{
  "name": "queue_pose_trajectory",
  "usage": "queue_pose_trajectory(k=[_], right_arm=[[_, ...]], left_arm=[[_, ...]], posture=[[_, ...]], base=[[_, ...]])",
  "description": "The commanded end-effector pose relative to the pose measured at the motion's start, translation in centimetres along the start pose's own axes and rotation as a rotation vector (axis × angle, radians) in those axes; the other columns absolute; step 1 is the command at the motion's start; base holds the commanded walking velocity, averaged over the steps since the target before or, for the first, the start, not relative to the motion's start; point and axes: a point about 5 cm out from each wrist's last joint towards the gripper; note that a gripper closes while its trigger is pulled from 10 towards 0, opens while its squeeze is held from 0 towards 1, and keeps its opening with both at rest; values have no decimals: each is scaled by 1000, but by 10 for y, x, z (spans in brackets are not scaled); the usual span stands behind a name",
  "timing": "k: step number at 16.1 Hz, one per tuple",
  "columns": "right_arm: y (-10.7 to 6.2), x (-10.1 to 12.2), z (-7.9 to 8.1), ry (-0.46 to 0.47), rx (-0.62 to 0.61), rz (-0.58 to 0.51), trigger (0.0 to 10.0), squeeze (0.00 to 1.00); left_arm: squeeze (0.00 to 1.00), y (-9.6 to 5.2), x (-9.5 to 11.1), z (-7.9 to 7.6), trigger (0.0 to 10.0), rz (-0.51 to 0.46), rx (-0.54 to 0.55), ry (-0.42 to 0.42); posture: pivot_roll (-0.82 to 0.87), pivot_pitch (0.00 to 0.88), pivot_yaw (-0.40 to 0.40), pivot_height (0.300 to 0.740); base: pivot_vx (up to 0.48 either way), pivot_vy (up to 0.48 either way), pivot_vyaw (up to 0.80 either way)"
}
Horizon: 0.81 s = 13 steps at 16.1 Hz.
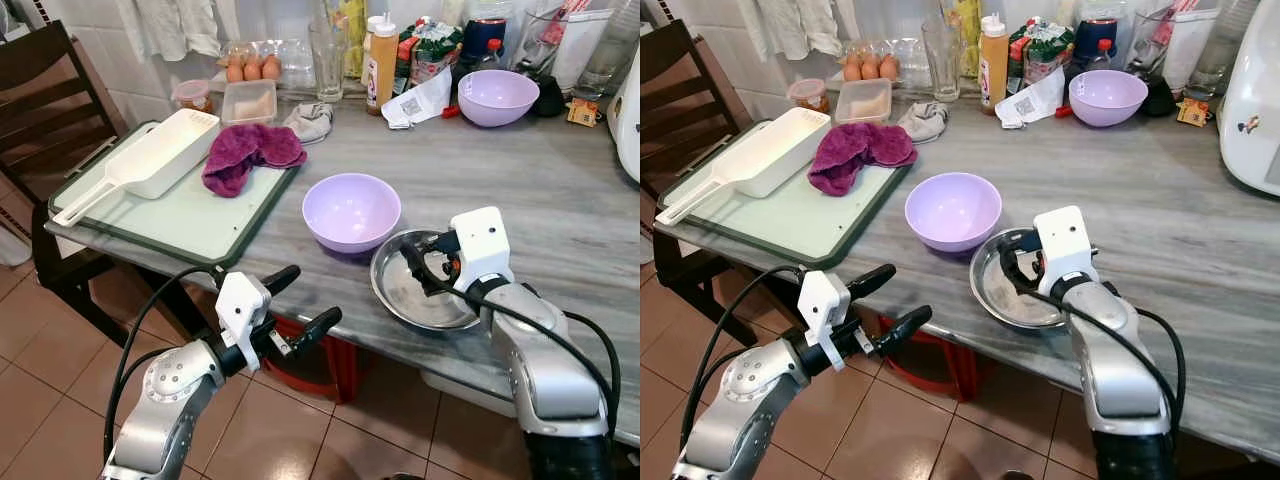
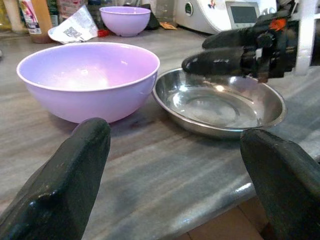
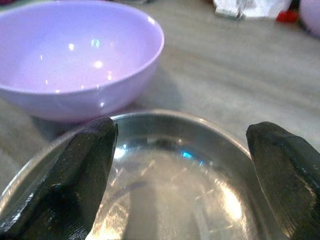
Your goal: Setting the table
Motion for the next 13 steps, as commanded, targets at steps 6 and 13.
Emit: queue_pose_trajectory(k=[6, 13], right_arm=[[-14, 33, -2, -71, -169, -268, 10000, 0], [-5, 22, 3, 130, -237, -273, 10000, 0]], left_arm=[[0, -21, 19, 43, 10000, -181, 393, -106], [0, -37, 9, 65, 10000, -106, 760, -83]], posture=[[-181, 95, 92, 740], [-119, 78, 89, 740]], base=[[0, 0, 0], [0, 0, 0]])
Point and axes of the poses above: a point about 5 cm out from each wrist's last joint towards the gripper, its own y axis pointing out of the wrist towards the gripper, its own x axis along the axis of the wrist's last joint, z = x × y, and after that the axes turned 7 degrees about -y, right-handed
